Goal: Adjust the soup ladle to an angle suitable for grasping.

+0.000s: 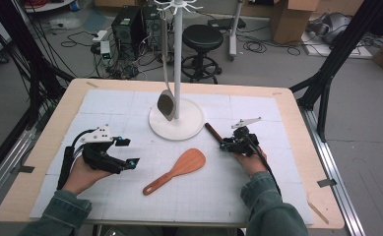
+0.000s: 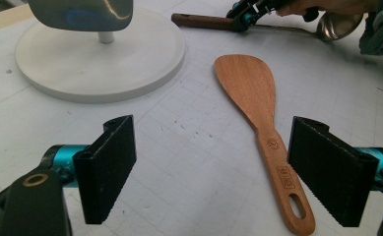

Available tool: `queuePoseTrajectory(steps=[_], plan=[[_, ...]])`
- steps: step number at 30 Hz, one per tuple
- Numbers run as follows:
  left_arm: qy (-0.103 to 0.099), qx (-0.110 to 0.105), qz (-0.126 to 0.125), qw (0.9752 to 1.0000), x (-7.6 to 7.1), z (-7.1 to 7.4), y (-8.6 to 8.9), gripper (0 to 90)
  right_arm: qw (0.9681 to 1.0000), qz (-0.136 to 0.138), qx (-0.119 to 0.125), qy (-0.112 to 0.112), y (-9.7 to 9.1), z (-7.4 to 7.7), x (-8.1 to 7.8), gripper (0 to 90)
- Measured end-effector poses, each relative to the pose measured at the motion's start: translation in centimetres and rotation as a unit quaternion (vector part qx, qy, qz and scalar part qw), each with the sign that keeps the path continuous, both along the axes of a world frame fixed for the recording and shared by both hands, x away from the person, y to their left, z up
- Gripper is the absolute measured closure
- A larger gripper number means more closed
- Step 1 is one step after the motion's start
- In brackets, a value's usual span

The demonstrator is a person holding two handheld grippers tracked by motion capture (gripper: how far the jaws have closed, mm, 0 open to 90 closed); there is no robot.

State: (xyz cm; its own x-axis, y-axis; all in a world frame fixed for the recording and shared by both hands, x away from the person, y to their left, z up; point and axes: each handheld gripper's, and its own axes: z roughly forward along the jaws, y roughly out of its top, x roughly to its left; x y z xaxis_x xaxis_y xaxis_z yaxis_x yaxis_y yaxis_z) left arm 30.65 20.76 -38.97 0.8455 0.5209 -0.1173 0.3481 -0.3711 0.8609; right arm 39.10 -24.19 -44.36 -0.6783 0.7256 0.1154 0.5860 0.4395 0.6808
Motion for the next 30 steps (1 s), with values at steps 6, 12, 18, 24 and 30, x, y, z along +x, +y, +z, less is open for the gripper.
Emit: queuePoseTrajectory(steps=[6,12,18,24,30], plan=[[0.0,0.001,-0.001,1.0,0.02,0.01,0.04,19.4,1.0,0.002,0.006,0.003,-0.1,0.02,0.03,70.7],[0.0,0.0,0.0,1.0,0.01,-0.01,-0.01,19.5,0.9999,0.008,0.008,0.007,-0.19,0.22,-0.14,72.1],[-0.001,0.0,0.0,1.0,-0.03,0.02,0.01,19.4,0.9999,0.006,0.01,0.005,-0.26,0.21,-0.34,72.2],[0.0,0.001,-0.001,1.0,-0.03,0.01,0.05,19.5,0.9999,0.006,-0.011,-0.004,0.3,-0.03,-0.62,70.6],[0.0,-0.001,0.0,1.0,0.0,0.02,0.09,19.5,1.0,0.005,-0.004,0.0,0.11,0.05,-0.57,72.2]])
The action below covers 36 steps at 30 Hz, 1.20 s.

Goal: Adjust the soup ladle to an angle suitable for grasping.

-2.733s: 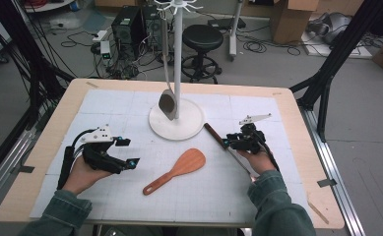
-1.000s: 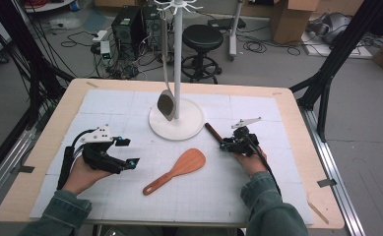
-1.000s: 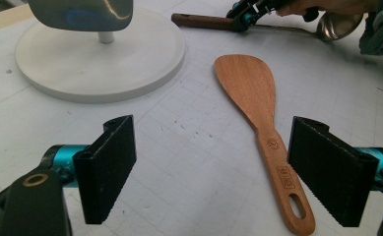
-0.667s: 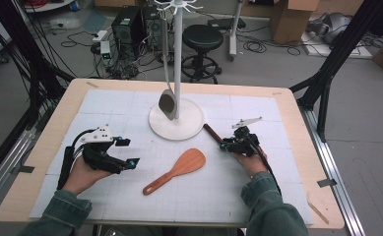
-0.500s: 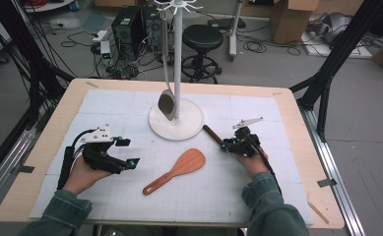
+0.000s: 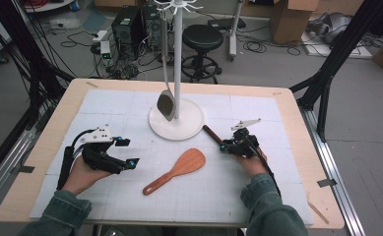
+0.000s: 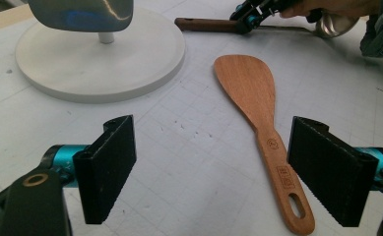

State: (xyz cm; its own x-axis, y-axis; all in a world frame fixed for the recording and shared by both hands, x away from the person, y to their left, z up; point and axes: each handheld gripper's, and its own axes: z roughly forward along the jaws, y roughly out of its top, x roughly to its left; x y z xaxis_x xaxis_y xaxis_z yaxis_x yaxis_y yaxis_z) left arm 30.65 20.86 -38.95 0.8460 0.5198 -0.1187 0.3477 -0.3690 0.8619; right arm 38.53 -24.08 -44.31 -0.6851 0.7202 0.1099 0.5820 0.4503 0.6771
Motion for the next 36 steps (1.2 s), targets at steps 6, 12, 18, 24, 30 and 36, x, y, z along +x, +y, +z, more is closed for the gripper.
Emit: queuePoseTrajectory(steps=[6,12,18,24,30,36], plan=[[0.0,0.001,0.0,1.0,0.0,0.0,-0.1,19.5,0.9998,0.017,-0.012,0.0,-0.3,0.3,-0.2,73.4],[-0.001,0.001,0.0,1.0,0.0,0.0,0.0,19.5,0.9993,0.034,-0.016,-0.001,0.0,0.5,-0.5,73.4],[-0.001,0.002,0.0,1.0,0.0,0.0,0.0,19.5,0.9992,0.04,-0.008,-0.004,0.0,0.7,-0.8,73.4],[0.0,0.0,0.001,1.0,0.0,0.0,0.0,19.5,0.9986,0.051,-0.003,-0.012,0.2,0.9,-0.9,73.4],[0.0,0.002,0.001,1.0,0.0,-0.1,-0.1,19.5,0.9984,0.054,0.002,-0.015,0.8,0.8,-0.9,73.4],[0.002,0.002,0.0,1.0,0.1,-0.1,-0.1,19.5,0.9981,0.059,0.01,-0.015,1.1,0.5,-0.8,73.2]])
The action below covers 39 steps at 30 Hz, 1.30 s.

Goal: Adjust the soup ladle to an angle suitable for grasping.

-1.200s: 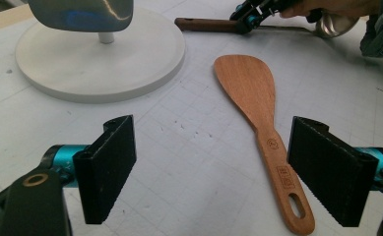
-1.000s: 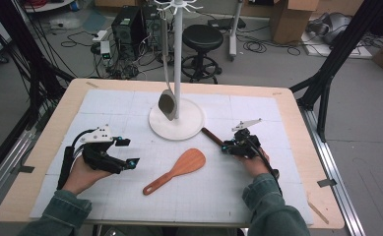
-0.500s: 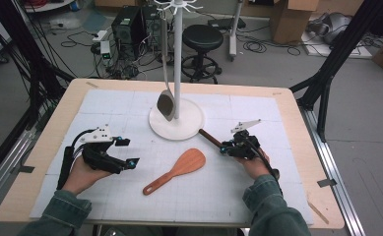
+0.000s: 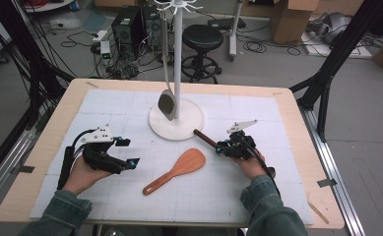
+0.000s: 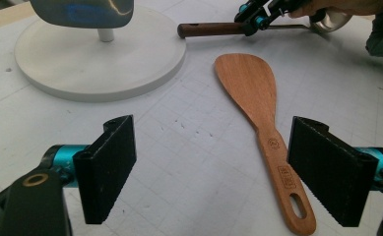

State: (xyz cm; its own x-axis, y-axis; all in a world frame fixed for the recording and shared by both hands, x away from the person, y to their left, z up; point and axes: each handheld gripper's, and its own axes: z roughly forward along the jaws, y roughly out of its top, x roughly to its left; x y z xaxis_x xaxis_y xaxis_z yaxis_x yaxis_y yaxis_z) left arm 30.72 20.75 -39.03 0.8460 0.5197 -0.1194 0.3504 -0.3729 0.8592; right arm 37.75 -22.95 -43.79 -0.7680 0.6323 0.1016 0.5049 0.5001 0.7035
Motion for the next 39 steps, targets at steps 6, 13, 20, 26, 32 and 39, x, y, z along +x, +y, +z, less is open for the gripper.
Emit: queuePoseTrajectory(steps=[6,13,20,26,32,39], plan=[[0.002,0.002,0.001,1.0,0.0,-0.1,-0.1,19.6,0.9999,-0.006,0.001,0.01,0.2,-0.5,0.0,71.7],[0.004,0.003,0.001,1.0,0.1,-0.2,-0.3,20.8,0.9999,-0.005,-0.007,0.006,0.4,-0.7,0.0,73.0],[0.007,0.003,0.002,1.0,0.2,-0.3,-0.4,22.2,0.9999,0.005,0.009,0.006,0.5,-0.2,-0.4,73.3],[0.007,0.002,0.001,1.0,0.2,-0.3,-0.6,23.5,0.9996,0.013,0.027,-0.004,0.7,0.4,-0.8,73.3],[0.009,-0.002,0.0,1.0,0.2,-0.3,-0.7,24.9,0.9988,0.02,0.043,-0.01,1.0,0.8,-1.3,73.4],[0.009,-0.003,0.001,1.0,0.3,-0.3,-0.8,26.4,0.9979,0.029,0.056,-0.012,1.4,1.0,-1.7,73.3]])
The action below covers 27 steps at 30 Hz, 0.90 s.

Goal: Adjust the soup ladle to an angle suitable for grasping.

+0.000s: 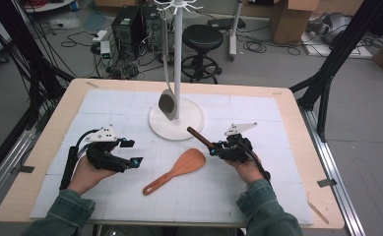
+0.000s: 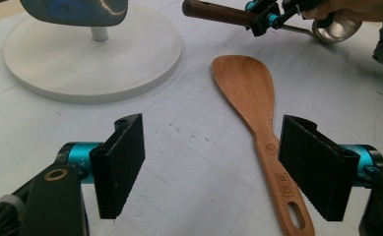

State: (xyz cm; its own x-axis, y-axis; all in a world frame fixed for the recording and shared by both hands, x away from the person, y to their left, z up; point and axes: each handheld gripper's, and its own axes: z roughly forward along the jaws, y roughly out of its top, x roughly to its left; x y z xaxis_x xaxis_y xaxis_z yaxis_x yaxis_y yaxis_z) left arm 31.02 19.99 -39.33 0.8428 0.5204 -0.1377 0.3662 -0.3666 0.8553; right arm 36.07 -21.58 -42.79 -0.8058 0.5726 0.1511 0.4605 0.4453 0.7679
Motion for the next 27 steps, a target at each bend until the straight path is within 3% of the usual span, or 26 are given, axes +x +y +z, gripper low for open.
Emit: queuePoseTrajectory(steps=[27], plan=[[0.004,-0.006,-0.005,1.0,0.3,0.1,-1.1,28.6,0.999,0.036,0.024,-0.009,2.1,1.2,-1.3,73.5]])
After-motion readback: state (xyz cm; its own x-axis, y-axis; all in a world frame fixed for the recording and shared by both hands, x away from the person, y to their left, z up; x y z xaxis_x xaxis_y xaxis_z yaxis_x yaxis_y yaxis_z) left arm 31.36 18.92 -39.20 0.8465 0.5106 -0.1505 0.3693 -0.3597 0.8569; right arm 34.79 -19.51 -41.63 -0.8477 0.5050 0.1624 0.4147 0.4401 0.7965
